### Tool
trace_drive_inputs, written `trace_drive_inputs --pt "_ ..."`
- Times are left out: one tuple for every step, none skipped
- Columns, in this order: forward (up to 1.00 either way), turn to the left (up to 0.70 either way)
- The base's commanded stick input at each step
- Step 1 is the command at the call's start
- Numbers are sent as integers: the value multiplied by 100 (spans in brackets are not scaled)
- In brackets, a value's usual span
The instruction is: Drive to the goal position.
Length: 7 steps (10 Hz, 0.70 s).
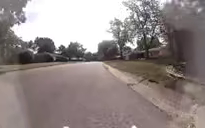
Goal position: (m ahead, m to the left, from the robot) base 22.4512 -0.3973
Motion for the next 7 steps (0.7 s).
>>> trace_drive_inputs --pt "69 3" --pt "69 3" --pt "69 3" --pt "69 3" --pt "69 3" --pt "69 3" --pt "69 3"
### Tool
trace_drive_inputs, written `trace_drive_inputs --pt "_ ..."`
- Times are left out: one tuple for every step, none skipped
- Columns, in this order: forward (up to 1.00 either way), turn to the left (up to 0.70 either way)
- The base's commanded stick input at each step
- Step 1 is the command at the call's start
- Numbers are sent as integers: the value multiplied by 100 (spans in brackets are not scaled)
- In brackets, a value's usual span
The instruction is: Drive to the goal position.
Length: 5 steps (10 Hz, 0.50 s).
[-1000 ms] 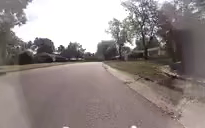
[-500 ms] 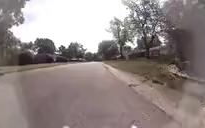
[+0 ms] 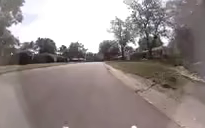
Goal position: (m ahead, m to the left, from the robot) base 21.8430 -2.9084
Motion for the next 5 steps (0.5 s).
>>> trace_drive_inputs --pt "69 3" --pt "69 3" --pt "69 3" --pt "69 3" --pt "69 3"
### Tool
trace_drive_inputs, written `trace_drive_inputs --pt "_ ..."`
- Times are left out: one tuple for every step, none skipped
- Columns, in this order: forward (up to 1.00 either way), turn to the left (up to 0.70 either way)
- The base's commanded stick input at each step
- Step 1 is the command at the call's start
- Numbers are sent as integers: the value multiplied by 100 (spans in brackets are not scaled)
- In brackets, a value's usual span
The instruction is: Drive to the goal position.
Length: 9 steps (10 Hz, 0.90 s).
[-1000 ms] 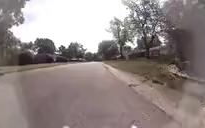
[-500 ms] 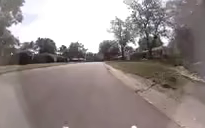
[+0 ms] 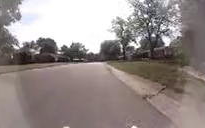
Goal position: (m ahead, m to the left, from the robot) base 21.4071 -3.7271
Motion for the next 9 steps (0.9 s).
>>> trace_drive_inputs --pt "69 3" --pt "69 3" --pt "69 3" --pt "69 3" --pt "69 3" --pt "69 3" --pt "69 3" --pt "69 3" --pt "69 3"
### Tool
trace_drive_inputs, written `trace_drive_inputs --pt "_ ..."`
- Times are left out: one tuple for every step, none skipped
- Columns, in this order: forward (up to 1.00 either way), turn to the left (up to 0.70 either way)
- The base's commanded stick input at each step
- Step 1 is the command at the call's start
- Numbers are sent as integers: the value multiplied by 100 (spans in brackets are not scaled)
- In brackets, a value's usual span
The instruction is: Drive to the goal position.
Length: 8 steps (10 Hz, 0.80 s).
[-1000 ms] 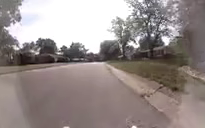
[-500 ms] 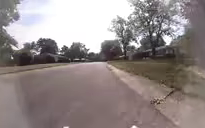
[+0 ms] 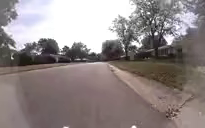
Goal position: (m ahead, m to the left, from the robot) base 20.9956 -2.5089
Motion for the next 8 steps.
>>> trace_drive_inputs --pt "69 3" --pt "69 3" --pt "69 3" --pt "69 3" --pt "69 3" --pt "69 3" --pt "69 3" --pt "69 3"
